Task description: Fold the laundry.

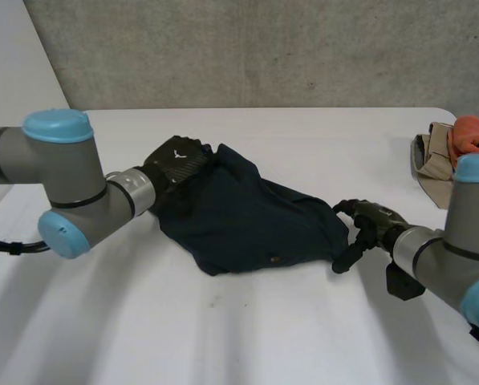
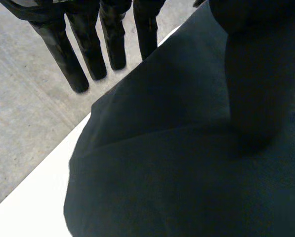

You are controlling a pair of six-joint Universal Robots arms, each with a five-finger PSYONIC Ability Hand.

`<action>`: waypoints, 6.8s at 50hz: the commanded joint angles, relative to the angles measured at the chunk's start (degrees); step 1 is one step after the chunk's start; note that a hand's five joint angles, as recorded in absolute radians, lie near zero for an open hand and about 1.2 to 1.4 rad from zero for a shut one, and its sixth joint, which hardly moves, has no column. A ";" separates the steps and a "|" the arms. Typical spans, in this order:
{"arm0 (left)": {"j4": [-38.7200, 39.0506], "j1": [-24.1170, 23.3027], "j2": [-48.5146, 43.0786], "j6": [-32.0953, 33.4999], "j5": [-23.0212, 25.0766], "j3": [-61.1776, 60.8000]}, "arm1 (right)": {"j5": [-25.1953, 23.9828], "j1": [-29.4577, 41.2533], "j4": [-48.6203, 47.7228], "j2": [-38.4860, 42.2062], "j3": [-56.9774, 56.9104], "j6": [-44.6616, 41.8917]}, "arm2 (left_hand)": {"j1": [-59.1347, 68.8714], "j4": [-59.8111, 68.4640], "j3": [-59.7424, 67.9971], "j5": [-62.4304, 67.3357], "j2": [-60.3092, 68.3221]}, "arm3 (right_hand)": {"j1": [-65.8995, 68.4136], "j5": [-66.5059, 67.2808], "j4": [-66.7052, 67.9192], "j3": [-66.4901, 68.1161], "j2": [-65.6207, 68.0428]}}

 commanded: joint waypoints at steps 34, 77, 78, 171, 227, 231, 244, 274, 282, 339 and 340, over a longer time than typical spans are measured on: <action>30.63 -7.77 21.66 -8.34 -29.88 -19.98 | 7.11 14.14 -3.24 7.99 -48.23 -31.35 | 54.46 55.94 56.18 55.85 55.98 | 67.66 65.84 66.12 67.22 66.56; 6.89 0.39 12.17 -13.35 -12.22 -19.22 | 2.19 13.17 -10.52 -4.05 -6.39 -40.14 | 5.53 7.01 7.25 6.92 7.05 | 67.66 65.84 66.12 67.22 66.56; 6.90 0.30 10.86 -13.26 -12.22 -18.61 | 2.19 13.17 -10.70 -4.05 -6.12 -39.96 | 5.87 7.35 7.58 7.25 7.39 | 67.66 65.84 66.12 67.22 66.56; 43.91 -2.07 24.37 -4.11 -26.11 -0.48 | 9.48 13.70 -17.13 8.61 -63.26 -43.04 | 54.46 55.94 56.18 55.85 55.98 | 67.66 65.84 66.12 67.22 66.56; -9.84 -22.91 33.46 0.53 -34.81 -37.17 | -4.93 2.18 25.10 -16.54 4.62 -62.58 | 54.46 55.94 56.18 55.85 55.98 | 67.66 65.84 66.12 67.22 66.56; 1.16 -18.43 26.07 5.27 -34.72 -29.69 | -3.70 2.80 17.26 -10.38 -1.36 -54.65 | 54.46 55.94 56.18 55.85 55.98 | 67.66 65.84 66.12 67.22 66.56; 28.50 -14.29 -3.29 18.82 -30.33 -1.65 | 12.29 4.20 6.53 8.60 -24.56 -51.83 | 54.46 55.94 56.18 55.85 55.98 | 67.66 65.84 66.12 67.22 66.56; 31.77 -14.20 4.57 4.61 -31.65 -10.39 | 14.77 5.96 -7.63 -2.98 -16.61 -35.58 | -15.49 -14.01 -13.78 -14.11 -13.97 | -2.34 -4.16 -3.88 -2.78 -3.44; 26.59 -13.94 18.47 -11.65 -30.51 -25.61 | 7.30 2.19 3.79 -4.31 -5.17 -25.74 | -15.32 -13.85 -13.61 -13.94 -13.81 | -2.34 -4.16 -3.88 -2.78 -3.44; 23.77 -10.42 26.40 -17.83 -30.06 -34.07 | -0.08 14.11 -11.23 -6.78 -4.71 -63.16 | -15.32 -13.85 -13.61 -13.94 -13.81 | 67.66 65.84 66.12 67.22 66.56; 23.86 -10.42 26.49 -17.74 -30.06 -34.07 | -1.31 15.70 -10.97 -6.08 -4.89 -63.51 | -15.32 -13.85 -13.61 -13.94 -13.81 | 67.66 65.84 66.12 67.22 66.56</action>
